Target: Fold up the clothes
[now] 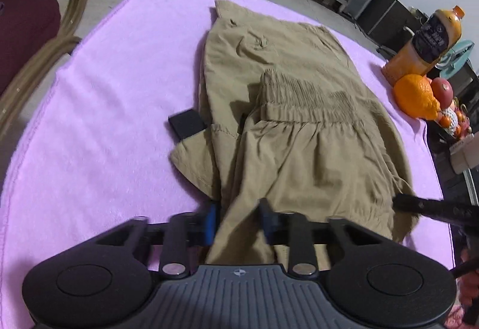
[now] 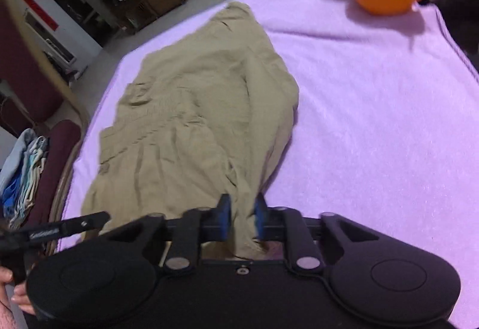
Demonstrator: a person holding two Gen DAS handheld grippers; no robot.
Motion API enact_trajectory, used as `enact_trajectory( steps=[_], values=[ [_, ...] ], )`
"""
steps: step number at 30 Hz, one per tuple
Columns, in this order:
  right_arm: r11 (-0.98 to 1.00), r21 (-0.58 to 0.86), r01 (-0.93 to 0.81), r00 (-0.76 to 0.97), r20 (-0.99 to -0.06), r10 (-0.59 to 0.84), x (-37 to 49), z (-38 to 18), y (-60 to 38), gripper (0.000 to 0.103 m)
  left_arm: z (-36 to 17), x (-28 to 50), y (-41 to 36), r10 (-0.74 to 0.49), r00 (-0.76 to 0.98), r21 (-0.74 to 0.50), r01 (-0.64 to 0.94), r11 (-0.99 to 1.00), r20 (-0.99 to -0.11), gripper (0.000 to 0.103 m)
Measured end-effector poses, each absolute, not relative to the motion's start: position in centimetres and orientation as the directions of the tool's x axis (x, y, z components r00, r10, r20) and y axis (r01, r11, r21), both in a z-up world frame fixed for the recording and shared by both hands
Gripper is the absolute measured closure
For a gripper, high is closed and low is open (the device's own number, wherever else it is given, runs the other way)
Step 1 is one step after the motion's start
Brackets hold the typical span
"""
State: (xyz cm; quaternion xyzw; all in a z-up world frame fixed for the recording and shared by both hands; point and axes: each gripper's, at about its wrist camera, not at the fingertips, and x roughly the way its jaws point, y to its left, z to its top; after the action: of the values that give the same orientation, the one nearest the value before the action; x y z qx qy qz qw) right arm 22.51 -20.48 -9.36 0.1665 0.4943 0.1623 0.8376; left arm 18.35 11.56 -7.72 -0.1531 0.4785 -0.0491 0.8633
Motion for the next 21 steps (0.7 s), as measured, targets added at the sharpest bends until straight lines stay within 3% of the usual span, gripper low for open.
enact_trajectory(
  steps=[3, 5, 6, 7, 11, 12, 13, 17, 19, 21],
  values=[
    [0.886, 0.453, -0.097, 0.489, -0.753, 0.439, 20.5, -7.3, -21.0, 0.093, -5.7, 17.3, 11.7, -0.272, 0.561, -0.339, -0.017, 0.941, -0.782, 0.089],
    [0.888, 0.453, -0.074, 0.476, -0.767, 0.431, 19.6, -7.2, -21.9, 0.093, -6.0, 16.9, 11.4, -0.270, 0.532, -0.325, -0.011, 0.946, -0.802, 0.083],
    [0.896, 0.440, -0.060, 0.453, -0.788, 0.417, 19.4, -7.8, -22.1, 0.090, -6.5, 17.0, 11.2, -0.249, 0.508, -0.298, -0.016, 0.954, -0.824, 0.074],
    [0.904, 0.426, -0.045, 0.429, -0.809, 0.402, 19.3, -8.4, -22.3, 0.084, -7.2, 17.3, 10.8, -0.209, 0.485, -0.253, -0.026, 0.967, -0.849, 0.068],
    [0.925, 0.380, -0.022, 0.448, -0.823, 0.349, 18.8, -7.7, -22.9, 0.055, -5.4, 15.7, 11.2, -0.142, 0.559, -0.189, -0.027, 0.982, -0.817, 0.068],
    [0.931, 0.363, -0.030, 0.484, -0.810, 0.331, 18.3, -6.4, -23.1, 0.035, -4.4, 14.9, 11.4, -0.131, 0.606, -0.179, -0.019, 0.984, -0.785, 0.065],
    [0.937, 0.346, -0.041, 0.517, -0.795, 0.316, 17.9, -5.2, -23.3, 0.022, -3.7, 14.3, 11.5, -0.133, 0.645, -0.176, -0.004, 0.984, -0.753, 0.065],
    [0.920, 0.365, -0.142, 0.550, -0.744, 0.380, 19.1, -2.9, -22.8, 0.024, -2.8, 15.1, 10.0, -0.186, 0.693, -0.155, 0.107, 0.982, -0.697, 0.062],
    [0.886, 0.419, -0.200, 0.514, -0.724, 0.459, 20.5, -3.0, -21.9, 0.036, -3.5, 16.9, 8.1, -0.174, 0.681, -0.082, 0.166, 0.983, -0.711, 0.062],
    [0.859, 0.446, -0.252, 0.455, -0.729, 0.512, 22.2, -4.1, -20.3, 0.039, -4.8, 18.8, 6.9, -0.133, 0.662, -0.008, 0.188, 0.982, -0.738, 0.062]
  ],
)
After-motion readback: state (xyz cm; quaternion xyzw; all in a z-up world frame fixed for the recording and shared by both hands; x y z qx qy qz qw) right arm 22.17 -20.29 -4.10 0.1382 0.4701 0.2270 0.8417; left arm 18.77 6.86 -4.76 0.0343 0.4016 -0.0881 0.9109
